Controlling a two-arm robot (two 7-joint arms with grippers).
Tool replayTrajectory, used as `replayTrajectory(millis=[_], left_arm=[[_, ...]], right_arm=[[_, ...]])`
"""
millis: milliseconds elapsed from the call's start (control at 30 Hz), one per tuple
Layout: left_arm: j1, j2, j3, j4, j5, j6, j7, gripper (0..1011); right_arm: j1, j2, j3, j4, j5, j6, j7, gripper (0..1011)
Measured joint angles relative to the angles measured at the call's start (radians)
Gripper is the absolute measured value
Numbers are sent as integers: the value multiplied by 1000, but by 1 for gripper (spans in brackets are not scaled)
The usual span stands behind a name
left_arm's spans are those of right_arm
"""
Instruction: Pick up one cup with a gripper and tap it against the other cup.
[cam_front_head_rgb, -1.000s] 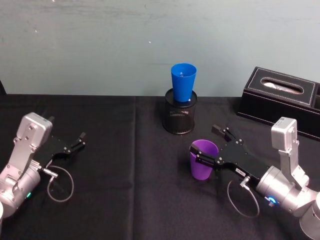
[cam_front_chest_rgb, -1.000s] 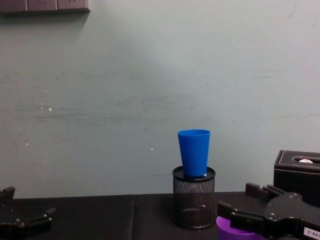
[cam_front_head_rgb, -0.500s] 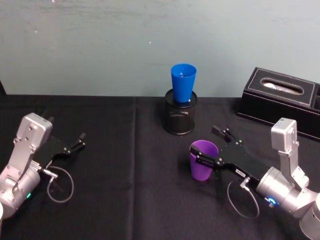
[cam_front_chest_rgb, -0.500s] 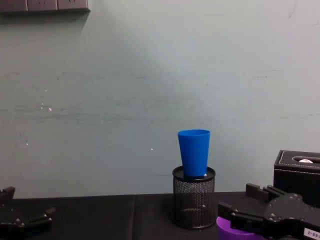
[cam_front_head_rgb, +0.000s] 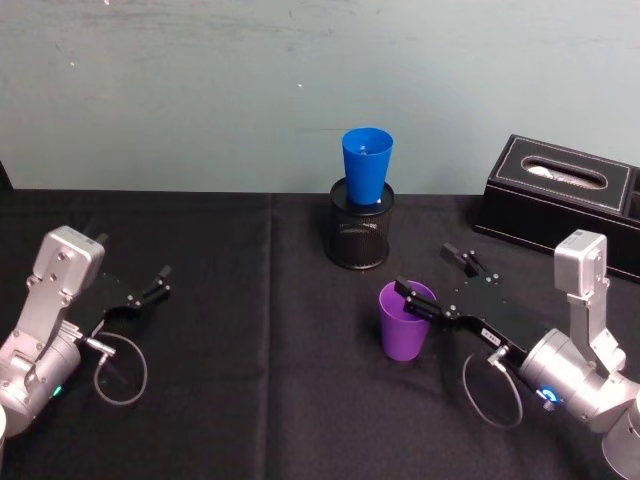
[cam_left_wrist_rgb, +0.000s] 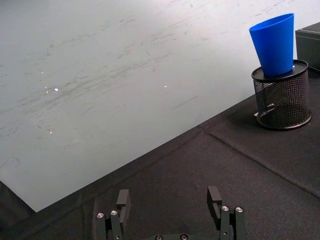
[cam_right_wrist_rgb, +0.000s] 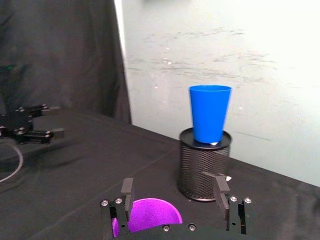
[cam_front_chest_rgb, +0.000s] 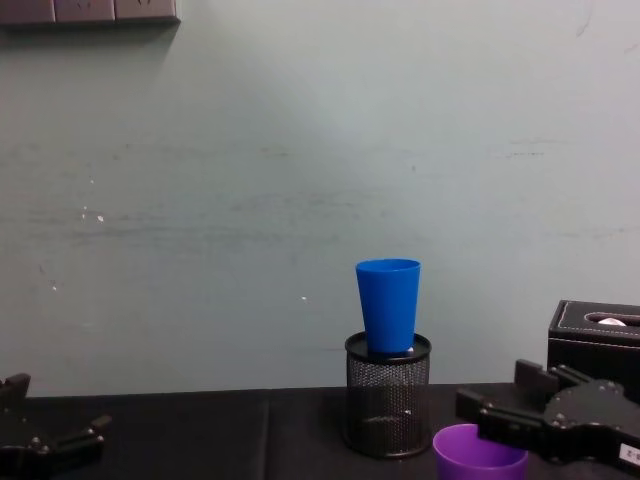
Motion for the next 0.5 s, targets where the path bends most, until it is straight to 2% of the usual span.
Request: replayTrajectory(millis=[333,500], left_arm=[[0,0,0,0,0,0,0,1011],[0,0,0,0,0,0,0,1011]], right_arm=[[-13,-14,34,-1,-32,-6,-69,1003],[-22,-27,62,-1,-47,-7,-112,1003]])
